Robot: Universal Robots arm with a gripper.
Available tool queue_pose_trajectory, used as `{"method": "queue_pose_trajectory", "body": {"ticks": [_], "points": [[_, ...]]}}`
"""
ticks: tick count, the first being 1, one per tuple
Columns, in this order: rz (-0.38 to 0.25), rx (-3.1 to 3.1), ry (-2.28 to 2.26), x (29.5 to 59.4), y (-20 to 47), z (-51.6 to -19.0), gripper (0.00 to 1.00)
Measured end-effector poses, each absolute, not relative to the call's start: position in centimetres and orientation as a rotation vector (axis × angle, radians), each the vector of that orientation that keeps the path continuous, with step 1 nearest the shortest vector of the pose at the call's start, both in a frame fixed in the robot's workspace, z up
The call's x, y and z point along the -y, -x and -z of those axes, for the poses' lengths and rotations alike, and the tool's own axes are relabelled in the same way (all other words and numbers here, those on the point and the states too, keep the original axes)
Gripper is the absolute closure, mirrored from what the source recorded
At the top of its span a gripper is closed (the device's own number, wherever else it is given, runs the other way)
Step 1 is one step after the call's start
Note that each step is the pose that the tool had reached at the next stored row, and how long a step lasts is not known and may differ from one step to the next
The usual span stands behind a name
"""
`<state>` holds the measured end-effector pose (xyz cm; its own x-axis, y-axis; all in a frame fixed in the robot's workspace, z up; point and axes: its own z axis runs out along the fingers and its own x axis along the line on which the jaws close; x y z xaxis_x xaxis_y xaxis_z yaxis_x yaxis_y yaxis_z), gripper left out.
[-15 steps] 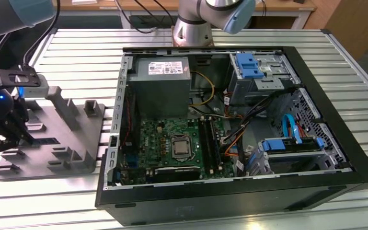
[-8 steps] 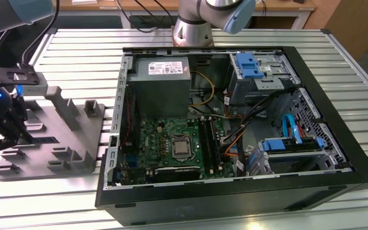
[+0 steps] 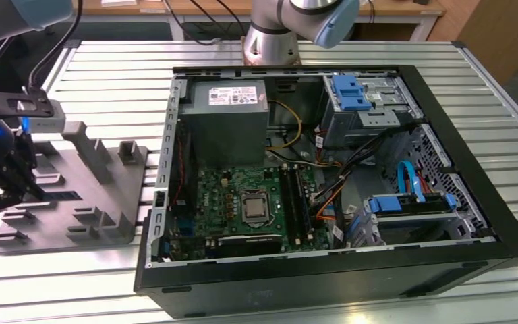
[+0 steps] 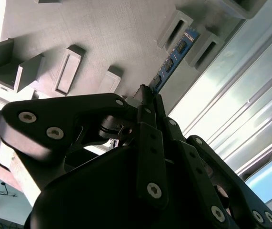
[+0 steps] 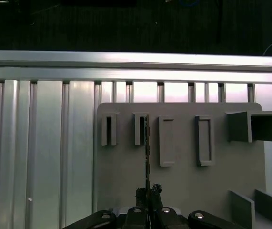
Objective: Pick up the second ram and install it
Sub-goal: 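Pick up the second ram and move it above second insertion slot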
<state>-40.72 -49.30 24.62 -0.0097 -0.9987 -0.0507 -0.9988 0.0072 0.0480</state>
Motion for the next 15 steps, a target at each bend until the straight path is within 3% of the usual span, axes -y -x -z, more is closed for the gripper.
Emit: {"method": "queue_pose_trajectory", "body": {"ticks": [15], "points": [[-0.110,-2.228,2.209,49.30,40.72,-25.17,0.86]]}}
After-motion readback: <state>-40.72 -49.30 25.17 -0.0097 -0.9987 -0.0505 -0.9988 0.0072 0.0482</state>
